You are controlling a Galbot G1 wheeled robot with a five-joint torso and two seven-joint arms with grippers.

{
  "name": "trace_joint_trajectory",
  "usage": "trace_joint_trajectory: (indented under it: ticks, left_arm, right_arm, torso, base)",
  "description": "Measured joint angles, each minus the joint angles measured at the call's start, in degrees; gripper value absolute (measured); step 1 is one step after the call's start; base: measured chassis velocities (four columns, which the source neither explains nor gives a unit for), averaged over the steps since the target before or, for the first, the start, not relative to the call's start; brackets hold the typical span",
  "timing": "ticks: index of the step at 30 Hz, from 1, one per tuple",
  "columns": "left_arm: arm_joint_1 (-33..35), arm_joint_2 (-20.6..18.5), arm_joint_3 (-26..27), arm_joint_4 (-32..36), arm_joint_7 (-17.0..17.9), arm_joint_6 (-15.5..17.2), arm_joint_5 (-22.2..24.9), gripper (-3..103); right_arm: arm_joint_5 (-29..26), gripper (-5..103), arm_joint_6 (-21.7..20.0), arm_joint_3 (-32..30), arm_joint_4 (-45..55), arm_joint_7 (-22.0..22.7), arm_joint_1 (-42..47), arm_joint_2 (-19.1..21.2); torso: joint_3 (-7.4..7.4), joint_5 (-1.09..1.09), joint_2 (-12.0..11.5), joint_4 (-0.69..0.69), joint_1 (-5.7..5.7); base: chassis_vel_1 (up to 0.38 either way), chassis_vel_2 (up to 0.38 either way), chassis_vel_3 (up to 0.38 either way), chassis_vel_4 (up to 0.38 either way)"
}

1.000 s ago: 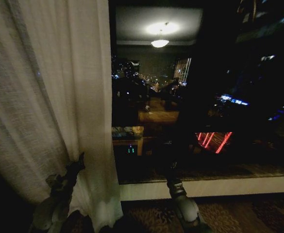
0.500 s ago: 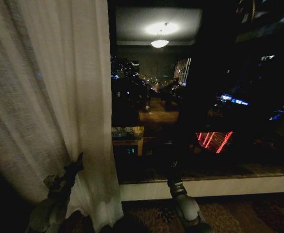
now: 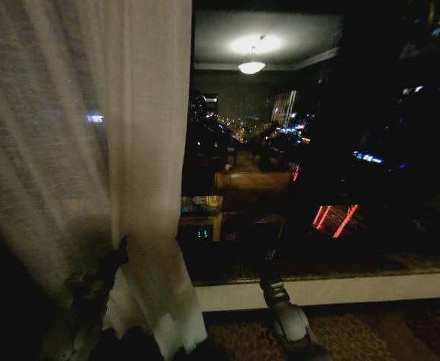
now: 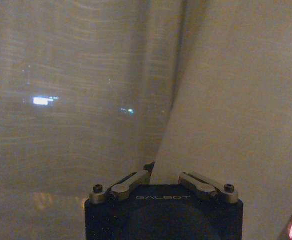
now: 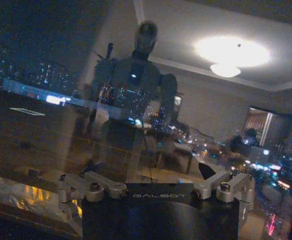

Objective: Open the curtains by pulling them apart, changing their state from closed to fully open.

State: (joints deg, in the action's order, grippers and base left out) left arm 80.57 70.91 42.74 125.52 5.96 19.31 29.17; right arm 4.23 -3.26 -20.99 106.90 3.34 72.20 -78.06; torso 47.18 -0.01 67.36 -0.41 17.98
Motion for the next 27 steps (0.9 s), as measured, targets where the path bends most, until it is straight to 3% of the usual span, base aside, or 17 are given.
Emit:
trace_joint_trajectory:
  ticks: [11, 16, 18, 21, 25, 27]
  left_arm:
    - [0.34, 0.67, -0.04, -0.29, 0.55, -0.4, -0.36, 0]
    - [-0.07, 0.71, 1.54, -2.56, 2.77, -1.68, -3.73, 0]
    - [-0.51, 0.59, 2.4, -3.91, 4.58, -1.8, -4.59, 0]
    - [-2.1, -0.18, 5.32, -7.39, 10.53, -1.85, -4.73, 0]
    - [-2.26, -0.36, 8.58, -9.37, 14.55, -1.85, -4.68, 0]
    - [-2.01, -0.31, 8.85, -9.41, 14.62, -1.85, -4.66, 0]
  right_arm:
    - [0.14, 100, 0.29, 0.99, -0.72, -0.03, -0.06, -0.24]
    - [0.64, 100, 0.58, 2.44, -1.93, -0.19, -0.65, -1.19]
    - [0.99, 100, 1.0, 2.87, -2.62, -0.24, -0.9, -1.85]
    - [1.5, 100, 1.41, 3.73, -3.16, -0.28, -1.16, -2.69]
    - [1.6, 100, 1.61, 4.04, -3.36, -0.39, -1.22, -2.68]
    - [1.61, 100, 1.65, 4.03, -3.36, -0.4, -1.2, -2.65]
  torso:
    - [0.01, 0.04, 0.0, -0.05, 0.0]
    - [0.0, 0.02, 0.01, -0.03, -0.01]
    - [0.0, 0.0, 0.0, 0.0, 0.0]
    - [0.0, 0.02, 0.0, -0.04, 0.0]
    - [0.0, 0.03, 0.0, -0.02, 0.0]
    - [0.0, 0.03, 0.0, -0.02, 0.0]
  base:
    - [0.003, 0.002, -0.01, -0.003]
    - [-0.008, -0.009, 0.007, 0.011]
    - [0.0, 0.0, 0.0, 0.0]
    - [0.0, 0.0, 0.0, 0.0]
    - [0.0, 0.0, 0.0, 0.0]
    - [0.0, 0.0, 0.0, 0.0]
